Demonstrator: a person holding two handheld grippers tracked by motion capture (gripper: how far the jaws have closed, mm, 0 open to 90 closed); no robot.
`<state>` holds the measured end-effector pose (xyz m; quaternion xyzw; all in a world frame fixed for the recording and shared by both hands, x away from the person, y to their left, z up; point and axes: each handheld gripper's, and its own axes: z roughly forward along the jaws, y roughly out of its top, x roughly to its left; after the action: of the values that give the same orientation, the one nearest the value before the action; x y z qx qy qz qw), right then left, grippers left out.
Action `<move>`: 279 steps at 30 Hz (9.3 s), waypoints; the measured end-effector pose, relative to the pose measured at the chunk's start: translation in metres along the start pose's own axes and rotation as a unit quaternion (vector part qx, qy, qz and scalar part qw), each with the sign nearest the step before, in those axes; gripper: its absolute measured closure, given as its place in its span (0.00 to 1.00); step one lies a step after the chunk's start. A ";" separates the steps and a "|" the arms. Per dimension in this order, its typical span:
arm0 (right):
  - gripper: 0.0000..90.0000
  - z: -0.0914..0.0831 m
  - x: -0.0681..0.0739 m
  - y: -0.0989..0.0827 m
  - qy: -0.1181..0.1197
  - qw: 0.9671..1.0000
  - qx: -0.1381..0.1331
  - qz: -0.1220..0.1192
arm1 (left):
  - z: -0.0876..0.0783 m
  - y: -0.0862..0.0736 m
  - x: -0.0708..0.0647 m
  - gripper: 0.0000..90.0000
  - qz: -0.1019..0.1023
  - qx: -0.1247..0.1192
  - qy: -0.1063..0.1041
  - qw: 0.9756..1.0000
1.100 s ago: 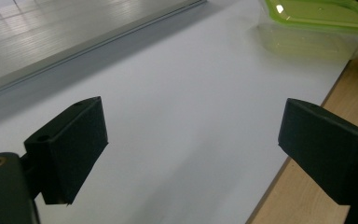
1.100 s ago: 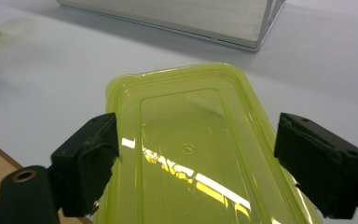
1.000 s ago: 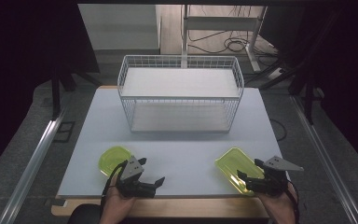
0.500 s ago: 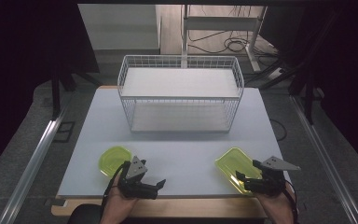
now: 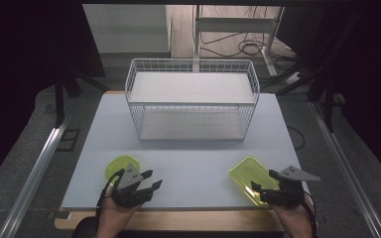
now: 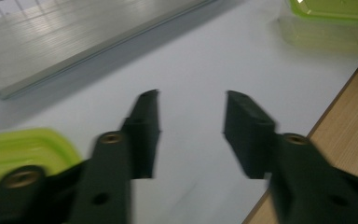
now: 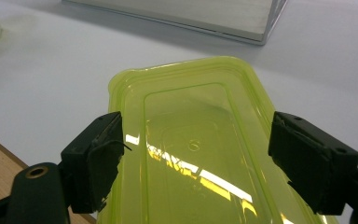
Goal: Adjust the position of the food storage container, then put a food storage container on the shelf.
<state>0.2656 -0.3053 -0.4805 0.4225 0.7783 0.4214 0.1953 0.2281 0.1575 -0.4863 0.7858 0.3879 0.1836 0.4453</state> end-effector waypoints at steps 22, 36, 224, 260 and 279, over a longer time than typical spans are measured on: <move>0.20 0.002 -0.001 -0.001 0.002 1.000 0.003 0.002 | 0.001 -0.017 0.046 0.99 -0.093 0.049 0.030 0.994; 0.32 -0.003 -0.008 -0.001 -0.003 1.000 0.011 0.005 | -0.005 -0.024 0.069 0.99 -0.111 0.043 0.056 0.991; 0.75 0.145 0.031 0.064 0.260 0.946 0.151 0.122 | 0.029 -0.019 0.014 0.04 0.061 0.051 0.042 0.996; 0.89 0.099 0.019 0.106 0.278 0.944 0.079 0.160 | 0.026 -0.020 0.017 0.04 0.054 0.042 0.043 0.997; 0.89 0.074 0.014 0.155 0.274 0.948 0.037 0.155 | 0.028 -0.020 0.016 0.04 0.062 0.047 0.044 0.996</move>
<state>0.3825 -0.2130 -0.3949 0.4130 0.7415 0.5174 -0.1091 0.2467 0.1601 -0.5188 0.8196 0.3662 0.2264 0.3780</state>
